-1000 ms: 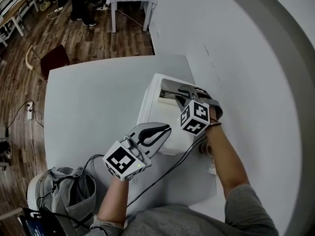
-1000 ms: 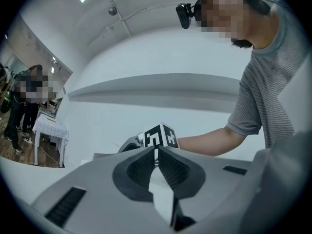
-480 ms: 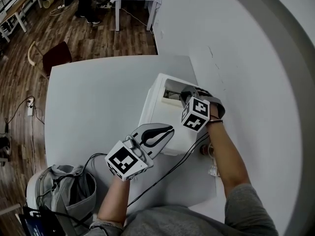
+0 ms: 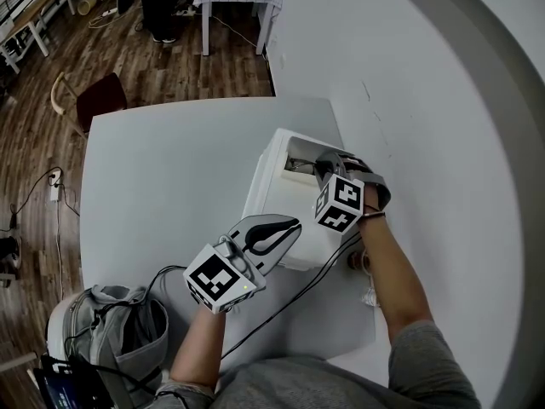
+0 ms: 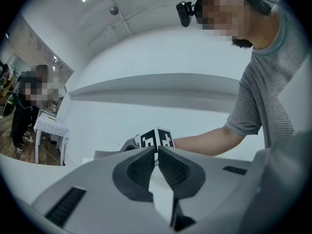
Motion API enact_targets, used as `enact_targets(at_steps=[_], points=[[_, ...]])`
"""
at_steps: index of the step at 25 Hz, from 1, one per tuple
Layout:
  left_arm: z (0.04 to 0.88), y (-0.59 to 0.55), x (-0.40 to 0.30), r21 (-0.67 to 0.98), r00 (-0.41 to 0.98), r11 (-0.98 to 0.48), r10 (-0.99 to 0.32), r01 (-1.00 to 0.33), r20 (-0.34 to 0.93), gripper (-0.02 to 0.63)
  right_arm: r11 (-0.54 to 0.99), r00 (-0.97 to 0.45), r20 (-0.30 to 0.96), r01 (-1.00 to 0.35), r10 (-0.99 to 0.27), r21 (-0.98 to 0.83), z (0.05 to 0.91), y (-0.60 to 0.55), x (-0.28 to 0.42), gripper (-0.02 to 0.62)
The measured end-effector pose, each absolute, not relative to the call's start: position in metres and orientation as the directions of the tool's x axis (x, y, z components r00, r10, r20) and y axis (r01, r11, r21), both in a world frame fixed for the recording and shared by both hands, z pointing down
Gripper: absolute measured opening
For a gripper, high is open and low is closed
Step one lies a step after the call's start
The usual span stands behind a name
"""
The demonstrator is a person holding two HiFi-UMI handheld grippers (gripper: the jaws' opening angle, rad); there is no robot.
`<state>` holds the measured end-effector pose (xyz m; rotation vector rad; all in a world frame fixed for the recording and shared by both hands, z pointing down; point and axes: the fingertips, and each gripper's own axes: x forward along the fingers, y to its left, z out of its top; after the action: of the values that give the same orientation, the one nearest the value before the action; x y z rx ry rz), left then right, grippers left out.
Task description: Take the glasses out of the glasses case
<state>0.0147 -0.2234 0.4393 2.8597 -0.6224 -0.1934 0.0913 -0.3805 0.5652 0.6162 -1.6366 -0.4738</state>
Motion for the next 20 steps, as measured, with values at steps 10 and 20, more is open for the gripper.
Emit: enact_targets(at_steps=[10,20], points=[[0.436,-0.221,0.017,0.228,0.903,-0.89,-0.422,-0.396,-0.077,0.014,0.748,-0.108,0.741,-0.144,-0.663,0.648,0.554,-0.379,0.091,0.026],[0.429,-0.218,0.017,0.215,0.899,-0.888,-0.43,-0.406,-0.081,0.014,0.689,-0.151,0.674,-0.212,-0.723,0.693,0.531,-0.37,0.09,0.026]])
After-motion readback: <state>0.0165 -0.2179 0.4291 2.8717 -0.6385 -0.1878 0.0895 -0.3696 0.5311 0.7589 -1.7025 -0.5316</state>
